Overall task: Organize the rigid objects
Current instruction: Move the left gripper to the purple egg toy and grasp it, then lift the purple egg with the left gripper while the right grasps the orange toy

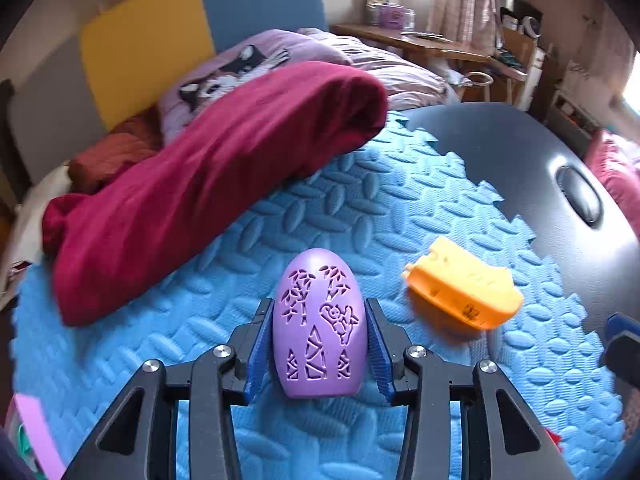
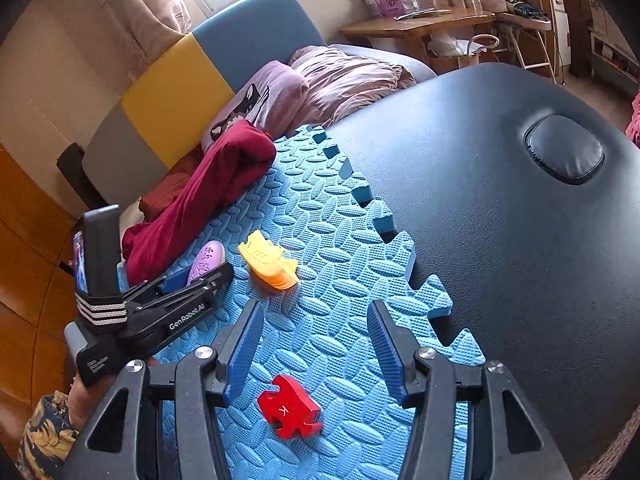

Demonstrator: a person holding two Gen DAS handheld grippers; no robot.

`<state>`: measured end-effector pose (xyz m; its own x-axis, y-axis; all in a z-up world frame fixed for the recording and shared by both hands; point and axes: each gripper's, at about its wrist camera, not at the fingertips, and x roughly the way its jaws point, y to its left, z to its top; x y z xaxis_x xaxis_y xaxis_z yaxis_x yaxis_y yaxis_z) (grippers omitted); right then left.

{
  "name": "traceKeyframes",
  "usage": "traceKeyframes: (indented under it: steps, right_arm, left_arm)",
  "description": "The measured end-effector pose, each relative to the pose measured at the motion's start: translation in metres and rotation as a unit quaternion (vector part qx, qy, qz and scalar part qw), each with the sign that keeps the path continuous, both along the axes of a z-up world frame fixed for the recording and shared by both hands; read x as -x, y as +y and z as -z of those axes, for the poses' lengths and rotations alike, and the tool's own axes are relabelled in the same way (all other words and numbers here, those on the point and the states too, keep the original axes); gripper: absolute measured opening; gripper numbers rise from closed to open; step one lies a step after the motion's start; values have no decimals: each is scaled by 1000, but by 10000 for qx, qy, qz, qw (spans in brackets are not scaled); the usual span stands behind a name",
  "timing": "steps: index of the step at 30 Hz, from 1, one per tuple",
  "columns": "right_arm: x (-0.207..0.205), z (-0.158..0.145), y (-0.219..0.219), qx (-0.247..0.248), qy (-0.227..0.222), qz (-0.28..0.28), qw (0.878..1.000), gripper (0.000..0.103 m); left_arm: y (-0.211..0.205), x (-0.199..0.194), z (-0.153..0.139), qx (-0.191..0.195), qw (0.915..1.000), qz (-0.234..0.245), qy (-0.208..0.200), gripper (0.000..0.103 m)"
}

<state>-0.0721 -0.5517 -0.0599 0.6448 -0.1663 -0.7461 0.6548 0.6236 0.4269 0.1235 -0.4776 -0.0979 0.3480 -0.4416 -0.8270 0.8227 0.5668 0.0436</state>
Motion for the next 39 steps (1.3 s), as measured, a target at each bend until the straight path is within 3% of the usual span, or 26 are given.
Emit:
traceKeyframes:
  steps: [18, 32, 35, 39]
  right_arm:
    - [-8, 8, 6, 226, 399, -140, 9988, 55]
    - [-18, 9, 17, 488, 494, -372, 9969, 54]
    - [-21, 10, 17, 394, 442, -483, 9971, 54]
    - [-38, 3, 20, 628, 486, -793, 9937, 54]
  left_arm:
    - [111, 39, -1, 165, 9919, -1211, 350, 44]
    - [170, 78, -6, 460, 9897, -1304, 371, 44]
    - [179, 85, -9, 539, 9899, -1252, 397, 44]
    - [188, 91, -14, 636, 9904, -1168, 391, 44]
